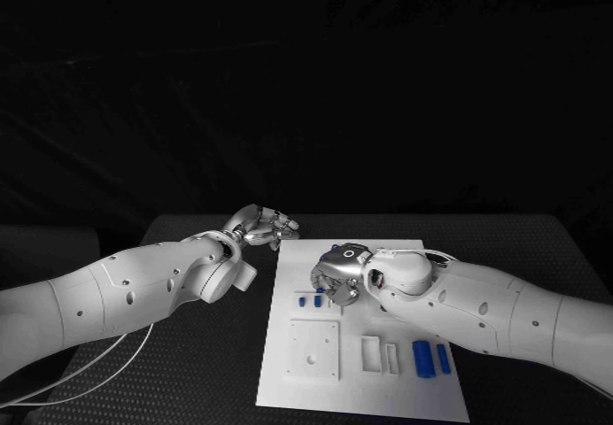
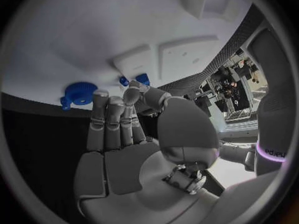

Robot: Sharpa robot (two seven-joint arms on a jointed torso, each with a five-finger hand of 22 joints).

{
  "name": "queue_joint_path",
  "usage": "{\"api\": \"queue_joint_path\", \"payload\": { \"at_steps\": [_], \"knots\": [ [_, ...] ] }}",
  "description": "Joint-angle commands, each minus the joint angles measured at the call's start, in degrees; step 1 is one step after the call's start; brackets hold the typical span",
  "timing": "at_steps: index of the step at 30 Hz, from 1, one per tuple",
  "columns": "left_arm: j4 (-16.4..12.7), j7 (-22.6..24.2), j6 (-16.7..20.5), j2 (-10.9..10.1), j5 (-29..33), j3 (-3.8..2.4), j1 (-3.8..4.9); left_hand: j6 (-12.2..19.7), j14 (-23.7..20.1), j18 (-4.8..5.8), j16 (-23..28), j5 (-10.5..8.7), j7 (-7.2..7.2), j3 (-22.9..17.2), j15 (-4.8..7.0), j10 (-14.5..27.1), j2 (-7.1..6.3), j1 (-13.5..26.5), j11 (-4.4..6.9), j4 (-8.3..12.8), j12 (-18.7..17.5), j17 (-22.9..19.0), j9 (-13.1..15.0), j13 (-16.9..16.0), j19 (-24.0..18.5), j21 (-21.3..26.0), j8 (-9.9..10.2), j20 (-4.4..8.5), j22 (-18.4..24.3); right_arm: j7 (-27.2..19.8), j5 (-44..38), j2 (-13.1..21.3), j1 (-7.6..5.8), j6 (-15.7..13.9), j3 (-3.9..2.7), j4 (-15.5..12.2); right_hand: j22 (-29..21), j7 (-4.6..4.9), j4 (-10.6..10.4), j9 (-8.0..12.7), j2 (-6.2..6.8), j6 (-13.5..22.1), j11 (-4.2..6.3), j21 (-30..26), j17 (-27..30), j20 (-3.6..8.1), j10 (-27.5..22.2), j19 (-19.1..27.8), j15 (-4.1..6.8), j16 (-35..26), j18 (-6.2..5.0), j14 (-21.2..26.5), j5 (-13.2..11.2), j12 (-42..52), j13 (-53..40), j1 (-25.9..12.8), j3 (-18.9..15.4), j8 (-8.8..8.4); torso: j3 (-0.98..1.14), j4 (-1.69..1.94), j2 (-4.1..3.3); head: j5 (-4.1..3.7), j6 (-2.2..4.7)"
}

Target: Assemble the parts on the task board

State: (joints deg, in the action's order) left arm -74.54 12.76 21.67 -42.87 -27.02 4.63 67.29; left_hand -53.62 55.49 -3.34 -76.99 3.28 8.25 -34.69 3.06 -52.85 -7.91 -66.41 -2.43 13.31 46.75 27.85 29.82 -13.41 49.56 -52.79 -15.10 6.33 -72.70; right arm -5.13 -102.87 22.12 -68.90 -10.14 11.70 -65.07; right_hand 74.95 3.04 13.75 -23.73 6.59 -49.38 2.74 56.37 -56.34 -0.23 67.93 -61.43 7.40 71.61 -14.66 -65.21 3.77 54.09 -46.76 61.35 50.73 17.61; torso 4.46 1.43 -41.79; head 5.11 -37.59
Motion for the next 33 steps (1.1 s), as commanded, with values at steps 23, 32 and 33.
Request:
{"api": "queue_joint_path", "payload": {
  "at_steps": [23, 32, 33],
  "knots": [
    [-0.5, 0.1, 0.4, -0.7, 0.7, -0.01, 0.78, 1.2, 0.2, -0.74, 0.3, 0.13, 0.52, 0.1, -0.16, -1.4, 0.57, 0.5, -0.85, -1.1, -0.6, 0.3, -0.1, 0.0, 0.7, 0.5, 0.1, 2.17, 0.0, 0.8, -2.6, 0.7, 0.03, 3.9, 0.05, 0.1, 0.9, -1.20, 1.6, -0.3, -4.58, 2.2, 1.52, 5.1, -0.3, 1.45, 1.1, -0.9, 0.36, 4.2, -0.34, -1.5, 3.5, 8.6, -5.0, -4.9, 7.5, 0.53, -0.46, 0.56, -0.76, -0.04, -0.44],
    [-0.3, -0.1, 0.3, -0.7, 0.7, 0.00, 0.79, 1.4, 0.3, -0.78, 0.2, 0.12, 0.58, 0.1, -0.16, -1.4, 0.53, 0.5, -0.86, -1.2, -0.7, 0.4, -0.1, 0.0, 0.8, 0.5, 0.1, 2.17, 0.0, 2.3, -3.5, 1.8, 0.03, 1.8, 0.04, 0.0, 0.8, -0.62, 2.3, -0.3, -4.89, 2.0, 1.01, 5.4, -0.2, 1.41, 1.1, -0.9, 0.19, 4.3, -0.34, -1.5, 4.7, 9.0, -5.1, -5.8, 8.4, 0.77, -0.44, 0.56, -0.80, -0.20, -0.36],
    [-0.3, -0.1, 0.3, -0.8, 0.7, 0.00, 0.79, 1.5, 0.3, -0.78, 0.2, 0.12, 0.58, 0.1, -0.16, -1.4, 0.53, 0.5, -0.86, -1.2, -0.7, 0.4, -0.1, 0.0, 0.8, 0.5, 0.1, 2.18, 0.0, 2.4, -3.5, 2.1, 0.02, 1.4, 0.04, -0.2, 0.8, -0.58, 2.3, -0.3, -4.89, 2.0, 0.97, 5.4, -0.2, 1.41, 1.1, -0.9, 0.19, 4.3, -0.34, -1.5, 4.8, 9.1, -5.1, -5.8, 8.4, 0.78, -0.44, 0.56, -0.80, -0.20, -0.36]
  ]
}}
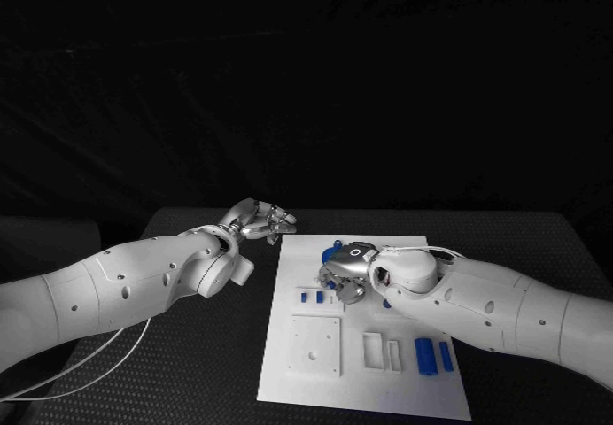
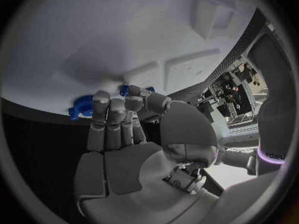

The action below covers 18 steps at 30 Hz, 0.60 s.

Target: Assemble the parts on the task board

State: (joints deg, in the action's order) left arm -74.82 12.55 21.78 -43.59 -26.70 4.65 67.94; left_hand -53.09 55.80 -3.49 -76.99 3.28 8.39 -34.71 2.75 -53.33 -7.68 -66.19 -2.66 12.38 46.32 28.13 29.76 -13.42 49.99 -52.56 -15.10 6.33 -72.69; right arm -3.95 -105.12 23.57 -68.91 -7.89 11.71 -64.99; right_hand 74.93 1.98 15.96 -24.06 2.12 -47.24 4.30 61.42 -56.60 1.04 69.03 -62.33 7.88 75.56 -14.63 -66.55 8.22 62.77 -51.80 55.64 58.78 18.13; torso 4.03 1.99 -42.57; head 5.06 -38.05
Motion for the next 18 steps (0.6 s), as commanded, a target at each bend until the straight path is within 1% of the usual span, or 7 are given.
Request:
{"api": "queue_joint_path", "payload": {
  "at_steps": [1, 9, 11, 14, 16, 17, 18],
  "knots": [
    [0.0, 0.1, 0.2, -0.1, 0.4, -0.02, 0.14, 0.9, 0.0, -0.63, 0.2, 0.12, 0.45, 0.1, 0.15, -0.9, 0.31, 0.3, -0.64, -0.3, -0.3, 0.1, -0.1, 0.0, 0.4, 0.2, 0.1, 2.17, 0.0, 1.3, -1.3, 1.1, 0.03, -1.0, 0.02, -0.5, 0.8, 0.51, 0.1, 0.0, -0.39, -0.2, -0.63, 0.4, 0.0, 0.14, 0.0, 0.0, -0.30, 0.4, -0.37, -0.2, 0.4, 0.4, 0.0, -0.1, 0.4, 0.27, -0.02, -0.01, -0.04, -0.18, 0.10],
    [-0.1, 0.1, 0.2, -0.4, 0.4, -0.01, 0.14, 1.0, 0.0, -0.67, 0.2, 0.11, 0.47, 0.1, 0.16, -0.9, 0.29, 0.2, -0.63, -0.3, -0.3, 0.1, -0.1, -0.1, 0.5, 0.2, 0.1, 2.19, 0.0, 1.4, -0.5, 3.2, -0.03, -1.2, -0.01, -1.8, 0.8, 0.77, 0.3, 0.0, 0.16, -0.3, -0.88, 0.5, 0.1, 0.19, 0.3, -0.1, -0.34, 0.5, -0.37, -0.3, 0.9, 0.5, 0.0, -0.1, 0.7, 0.38, 0.03, -0.24, -0.05, -0.15, 0.21],
    [-0.1, 0.1, 0.2, -0.4, 0.4, 0.00, 0.14, 1.0, 0.1, -0.68, 0.2, 0.11, 0.48, 0.1, 0.16, -0.9, 0.29, 0.2, -0.63, -0.3, -0.4, 0.2, -0.1, -0.1, 0.5, 0.2, 0.1, 2.19, 0.0, 1.5, -0.2, 3.6, -0.06, -1.6, -0.02, -2.1, 0.8, 0.81, 0.3, 0.0, 0.36, -0.3, -0.92, 0.5, 0.1, 0.20, 0.3, -0.1, -0.35, 0.5, -0.37, -0.3, 0.9, 0.5, 0.0, 0.0, 0.7, 0.39, -0.01, -0.21, -0.11, -0.26, 0.28],
    [0.0, 0.1, 0.2, -0.5, 0.4, 0.00, 0.14, 1.1, 0.1, -0.69, 0.2, 0.09, 0.48, 0.1, 0.16, -0.9, 0.29, 0.1, -0.63, -0.3, -0.4, 0.2, -0.1, -0.1, 0.5, 0.2, 0.1, 2.19, 0.0, 1.5, 0.0, 4.0, -0.06, -2.0, -0.04, -2.5, 0.7, 0.86, 0.2, 0.0, 0.64, -0.2, -0.98, 0.5, 0.1, 0.22, 0.4, -0.2, -0.36, 0.5, -0.37, -0.4, 1.1, 0.6, 0.0, 0.0, 0.8, 0.36, 0.05, -0.25, -0.13, -0.33, 0.31],
    [0.0, 0.1, 0.2, -0.5, 0.4, 0.00, 0.14, 1.1, 0.1, -0.70, 0.2, 0.09, 0.49, 0.1, 0.16, -0.9, 0.29, 0.1, -0.63, -0.3, -0.4, 0.2, -0.1, -0.1, 0.5, 0.2, 0.1, 2.20, 0.0, 1.3, 0.6, 4.1, -0.06, -2.7, -0.04, -2.5, 0.7, 0.87, 0.2, 0.1, 0.72, -0.2, -0.99, 0.5, 0.2, 0.22, 0.4, -0.2, -0.36, 0.5, -0.37, -0.4, 1.1, 0.6, 0.1, 0.1, 0.8, 0.35, 0.02, -0.13, -0.14, -0.43, 0.31],
    [0.0, 0.1, 0.2, -0.6, 0.4, 0.00, 0.14, 1.1, 0.1, -0.70, 0.2, 0.09, 0.49, 0.0, 0.16, -0.9, 0.29, 0.1, -0.63, -0.3, -0.4, 0.2, -0.1, -0.1, 0.5, 0.2, 0.1, 2.20, 0.0, 1.2, 0.8, 4.2, -0.06, -3.0, -0.04, -2.5, 0.7, 0.94, 0.2, 0.1, 0.89, -0.2, -1.04, 0.5, 0.2, 0.23, 0.5, -0.2, -0.37, 0.5, -0.37, -0.4, 1.2, 0.6, 0.1, 0.1, 0.8, 0.34, 0.07, -0.16, -0.13, -0.49, 0.28],
    [-0.1, 0.1, 0.2, -0.6, 0.4, 0.00, 0.14, 1.1, 0.1, -0.71, 0.2, 0.09, 0.49, 0.0, 0.17, -0.9, 0.29, 0.1, -0.63, -0.3, -0.4, 0.2, -0.1, -0.1, 0.6, 0.2, 0.2, 2.20, 0.0, 1.2, 0.9, 4.2, -0.06, -3.6, -0.05, -2.5, 0.6, 1.05, 0.1, 0.1, 1.13, -0.2, -1.15, 0.5, 0.2, 0.24, 0.5, -0.2, -0.38, 0.5, -0.37, -0.4, 1.2, 0.6, 0.1, 0.2, 0.8, 0.33, 0.04, -0.12, -0.14, -0.56, 0.29]
  ]
}}
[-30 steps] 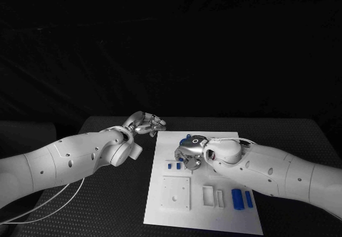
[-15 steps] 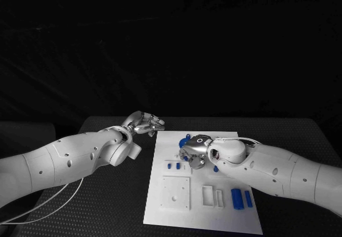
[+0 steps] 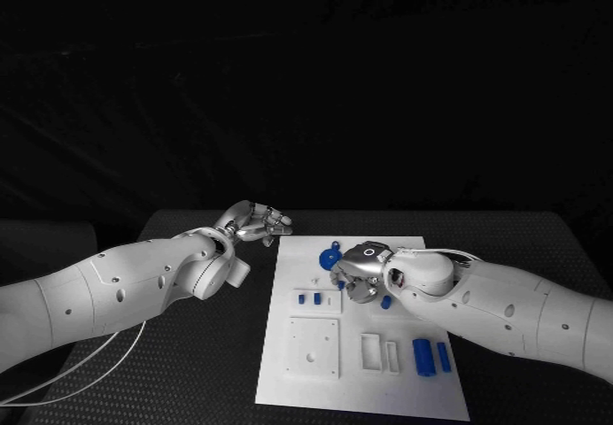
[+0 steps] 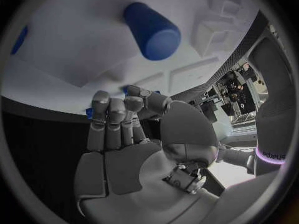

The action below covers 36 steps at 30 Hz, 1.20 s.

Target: Assemble the parts on the task board

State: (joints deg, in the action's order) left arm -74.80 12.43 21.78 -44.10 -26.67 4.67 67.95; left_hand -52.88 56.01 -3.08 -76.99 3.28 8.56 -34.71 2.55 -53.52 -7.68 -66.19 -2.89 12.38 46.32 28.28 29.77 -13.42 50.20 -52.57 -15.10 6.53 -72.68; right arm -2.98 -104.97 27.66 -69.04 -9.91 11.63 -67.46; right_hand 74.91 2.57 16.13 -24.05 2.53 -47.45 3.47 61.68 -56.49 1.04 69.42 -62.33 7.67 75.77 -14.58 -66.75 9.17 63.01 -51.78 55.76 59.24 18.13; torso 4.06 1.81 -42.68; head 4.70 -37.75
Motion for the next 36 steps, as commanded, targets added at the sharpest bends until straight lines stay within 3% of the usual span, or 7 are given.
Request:
{"api": "queue_joint_path", "payload": {
  "at_steps": [1, 4, 9, 13, 15, 26, 36],
  "knots": [
    [-0.1, 0.2, 0.2, -0.1, 0.3, -0.02, 0.13, 0.9, -0.1, -1.12, 0.2, 0.09, 0.32, 0.1, 0.37, -0.7, 0.29, 0.1, -0.41, -0.3, -0.4, 0.1, -0.1, -0.1, 0.4, 0.2, 0.2, 2.00, 0.0, 0.1, 0.9, 0.1, 0.07, -2.0, 0.04, 0.0, 0.6, 0.54, -0.1, 0.1, 1.01, 0.1, -0.41, 0.3, 0.1, 0.27, 0.2, -0.3, -0.18, 0.3, -0.42, -0.2, 0.3, 0.3, 0.1, 0.2, 0.3, 0.33, -0.01, 0.07, -0.05, -0.28, 0.00],
    [-0.1, 0.2, 0.3, -0.1, 0.3, -0.02, 0.13, 0.9, -0.1, -1.13, 0.2, 0.07, 0.34, 0.1, 0.36, -0.7, 0.26, 0.1, -0.41, -0.4, -0.4, 0.1, -0.1, -0.1, 0.4, 0.2, 0.2, 2.00, -0.1, 0.4, 0.9, 0.1, 0.07, -2.8, 0.04, 0.1, 0.4, 0.69, -0.2, 0.1, 2.73, 0.6, -0.64, 0.3, 0.3, 0.41, 0.4, -0.4, -0.19, 0.2, -0.42, -0.2, -0.4, 0.2, 0.4, 1.2, -1.1, 0.22, -0.05, 0.10, -0.08, -0.46, 0.05],
    [-0.1, 0.2, 0.1, -0.1, 0.3, -0.02, 0.13, 1.0, 0.0, -1.14, 0.2, 0.05, 0.37, 0.1, 0.35, -0.7, 0.24, 0.1, -0.43, -0.4, -0.5, 0.1, -0.1, -0.1, 0.4, 0.2, 0.2, 1.99, -0.1, 1.0, -0.9, -0.2, 0.07, -3.6, 0.04, 0.5, 0.2, 1.40, 0.3, -0.2, 7.57, -0.1, -1.38, 0.2, 0.5, 0.70, 0.2, -0.2, -0.16, 0.1, -0.42, 0.1, -4.8, 0.2, 0.5, 5.3, -8.6, 1.01, -0.10, 0.23, -0.08, -0.61, 0.08],
    [-0.1, 0.1, 0.1, -0.2, 0.3, -0.02, 0.13, 1.0, 0.0, -1.14, 0.2, 0.05, 0.37, 0.1, 0.35, -0.7, 0.24, 0.1, -0.43, -0.4, -0.5, 0.1, -0.1, -0.1, 0.4, 0.2, 0.2, 1.99, -0.1, 1.2, -1.9, -0.4, 0.07, -4.1, 0.05, 0.7, 0.2, 1.49, 0.3, -0.2, 7.97, -0.2, -1.40, 0.2, 0.5, 0.68, 0.2, -0.1, -0.17, 0.1, -0.42, 0.1, -5.5, 0.2, 0.5, 5.7, -9.3, 1.10, -0.14, 0.25, -0.14, -0.69, 0.00],
    [-0.1, 0.0, 0.1, -0.2, 0.3, -0.02, 0.13, 1.0, 0.0, -1.14, 0.2, 0.05, 0.37, 0.1, 0.35, -0.7, 0.24, 0.1, -0.43, -0.4, -0.5, 0.1, -0.1, -0.1, 0.4, 0.2, 0.2, 1.99, -0.1, 1.2, -2.2, -0.4, 0.07, -4.0, 0.05, 0.8, 0.3, 2.12, 0.5, -1.0, 10.77, -3.2, -1.99, 0.4, 0.4, 0.85, 0.1, -0.1, -0.14, 0.2, -0.42, 0.1, -6.2, 0.3, 0.4, 6.0, -11.2, 2.85, -0.15, 0.25, -0.15, -0.69, -0.04],
    [0.0, -0.1, 0.1, 0.0, 0.3, -0.02, 0.13, 1.2, 0.0, -1.17, 0.2, -0.04, 0.43, 0.1, 0.34, -0.7, 0.21, 0.0, -0.45, -0.4, -0.6, 0.2, -0.1, -0.1, 0.5, 0.2, 0.3, 1.98, -0.1, 0.8, -2.4, -1.1, 0.08, -4.6, 0.07, 0.9, 0.0, 3.08, 0.5, -1.7, 10.05, -5.9, -2.77, 0.2, 0.4, 0.67, -0.4, 0.7, -1.14, 0.3, -0.42, 0.6, -6.4, 0.6, 0.2, 8.8, -19.6, 3.94, -0.18, 0.26, -0.17, -0.76, -0.17],
    [0.0, -0.3, 0.2, 0.0, 0.3, -0.02, 0.13, 1.3, 0.0, -1.19, 0.2, -0.05, 0.45, 0.1, 0.33, -0.7, 0.25, -0.1, -0.45, -0.4, -0.6, 0.2, -0.1, -0.1, 0.5, 0.3, 0.3, 1.97, -0.1, 0.7, -3.3, -2.0, 0.11, -3.5, 0.11, 1.9, -0.1, 2.98, 0.4, -2.3, 8.86, -8.4, -2.70, 0.1, 0.4, 0.55, -0.4, 0.8, -1.11, 0.4, -0.42, 0.6, -6.4, 0.7, 0.2, 9.2, -20.7, 4.84, -0.18, 0.29, -0.17, -0.62, -0.26]
  ]
}}
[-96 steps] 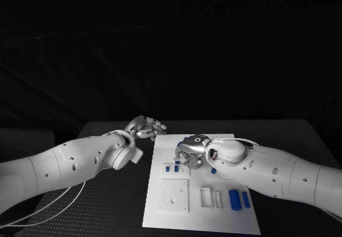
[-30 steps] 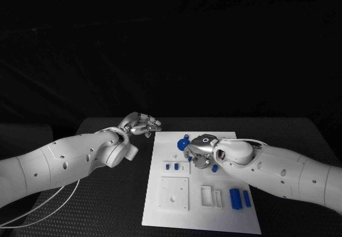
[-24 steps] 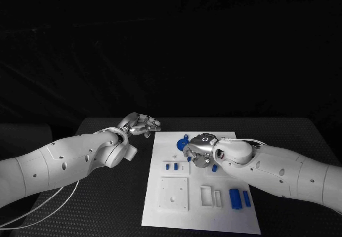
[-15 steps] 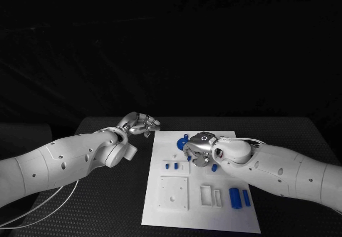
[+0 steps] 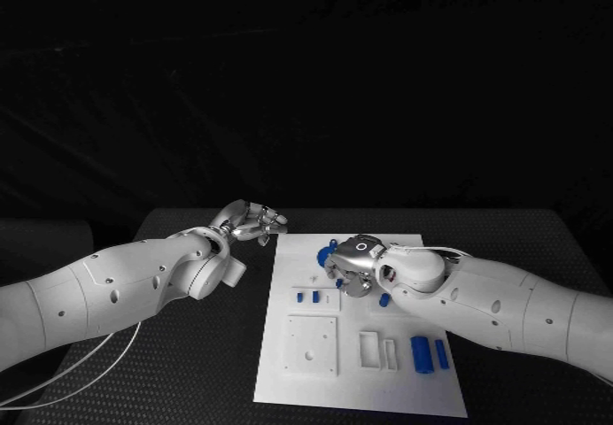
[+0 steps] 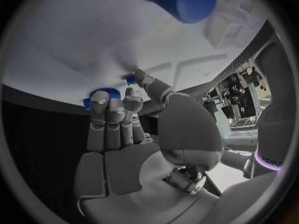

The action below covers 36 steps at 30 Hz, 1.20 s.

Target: Assemble the parts on the task board

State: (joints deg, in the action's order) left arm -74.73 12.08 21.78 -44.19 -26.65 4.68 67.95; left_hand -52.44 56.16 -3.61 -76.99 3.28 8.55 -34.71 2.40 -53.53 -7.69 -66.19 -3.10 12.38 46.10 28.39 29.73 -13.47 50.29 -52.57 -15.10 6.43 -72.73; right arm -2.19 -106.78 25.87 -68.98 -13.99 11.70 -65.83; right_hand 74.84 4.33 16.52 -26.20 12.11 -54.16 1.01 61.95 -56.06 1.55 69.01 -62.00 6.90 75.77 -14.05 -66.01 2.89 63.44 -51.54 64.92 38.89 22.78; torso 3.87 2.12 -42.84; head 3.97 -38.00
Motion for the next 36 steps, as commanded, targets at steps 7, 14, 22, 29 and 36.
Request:
{"api": "queue_joint_path", "payload": {
  "at_steps": [7, 14, 22, 29, 36],
  "knots": [
    [-0.1, -0.1, 0.3, 0.1, 0.1, -0.03, 0.13, 0.9, -0.1, -0.68, 0.2, -0.04, 0.48, 0.1, 0.47, -0.7, 0.34, -0.2, -0.24, -0.4, -0.4, 0.1, -0.1, -0.1, 0.4, 0.3, 0.3, 2.07, -0.1, 0.3, -2.3, 0.0, 0.05, 2.7, 0.07, 0.6, -0.2, 1.14, -0.2, -0.2, -2.48, -2.9, -0.17, -0.3, 0.0, -0.10, -0.1, 0.5, -0.30, 0.3, -0.95, 0.0, -0.1, 0.3, -0.1, -0.3, -0.1, 0.36, -0.01, -0.06, -0.01, 0.16, -0.14],
    [-0.1, -0.1, 0.2, 0.1, 0.1, -0.03, 0.13, 1.0, 0.0, -0.70, 0.2, -0.04, 0.49, 0.0, 0.47, -0.7, 0.36, -0.2, -0.25, -0.4, -0.4, 0.2, -0.1, -0.1, 0.5, 0.3, 0.3, 2.07, -0.1, 0.2, -2.4, 0.0, 0.05, 4.0, 0.20, 0.6, -0.2, 1.17, -0.1, -0.1, -2.88, -2.9, -0.19, -0.4, 0.0, -0.17, -0.3, 0.7, -0.32, 0.3, -0.95, 0.1, -0.1, 0.3, -0.2, -0.3, 0.1, 0.11, 0.01, -0.09, 0.00, 0.21, -0.24],
    [0.0, -0.2, 0.3, 0.1, 0.1, -0.03, 0.13, 1.0, 0.0, -0.71, 0.2, -0.04, 0.50, 0.0, 0.46, -0.7, 0.38, -0.3, -0.25, -0.4, -0.5, 0.2, -0.1, -0.2, 0.5, 0.3, 0.3, 2.06, -0.1, 0.3, -2.7, 0.0, 0.06, 3.8, 0.40, 0.7, -0.1, 1.18, 0.0, -0.1, -2.89, -3.0, -0.21, -0.4, 0.0, -0.22, -0.4, 0.8, -0.35, 0.3, -0.95, 0.2, -0.1, 0.4, -0.2, -0.5, 0.1, 0.04, 0.04, -0.13, 0.00, 0.20, -0.30],
    [0.0, -0.3, 0.4, 0.1, 0.1, -0.03, 0.13, 1.1, 0.0, -0.71, 0.2, -0.05, 0.53, 0.1, 0.45, -0.7, 0.43, -0.3, -0.27, -0.5, -0.5, 0.2, -0.1, -0.2, 0.5, 0.3, 0.3, 2.05, -0.1, 1.0, -3.0, 0.2, 0.06, 2.2, 0.40, 0.5, -0.1, 0.83, -1.1, -0.2, -3.07, -4.3, 0.14, -0.2, 0.0, -0.43, -0.4, 0.6, -0.20, 0.5, -0.95, 0.1, -0.1, 0.7, -0.4, -2.3, 0.0, 0.24, 0.03, -0.09, 0.01, 0.14, -0.29],
    [0.1, -0.3, 0.5, 0.1, 0.1, -0.03, 0.13, 1.2, 0.0, -0.72, 0.2, -0.05, 0.54, 0.1, 0.44, -0.6, 0.47, -0.3, -0.28, -0.5, -0.5, 0.2, -0.1, -0.2, 0.5, 0.3, 0.3, 2.04, -0.1, 1.2, -1.7, 0.4, 0.06, 1.4, 0.40, 0.3, -0.2, 0.40, -2.7, -0.1, -3.40, -5.1, 0.58, 0.1, 0.1, -0.43, -0.1, 0.1, 0.13, 0.7, -0.95, -0.4, -0.1, 0.9, -0.5, -5.7, -1.1, 0.05, 0.03, -0.13, -0.01, 0.18, -0.27]
  ]
}}
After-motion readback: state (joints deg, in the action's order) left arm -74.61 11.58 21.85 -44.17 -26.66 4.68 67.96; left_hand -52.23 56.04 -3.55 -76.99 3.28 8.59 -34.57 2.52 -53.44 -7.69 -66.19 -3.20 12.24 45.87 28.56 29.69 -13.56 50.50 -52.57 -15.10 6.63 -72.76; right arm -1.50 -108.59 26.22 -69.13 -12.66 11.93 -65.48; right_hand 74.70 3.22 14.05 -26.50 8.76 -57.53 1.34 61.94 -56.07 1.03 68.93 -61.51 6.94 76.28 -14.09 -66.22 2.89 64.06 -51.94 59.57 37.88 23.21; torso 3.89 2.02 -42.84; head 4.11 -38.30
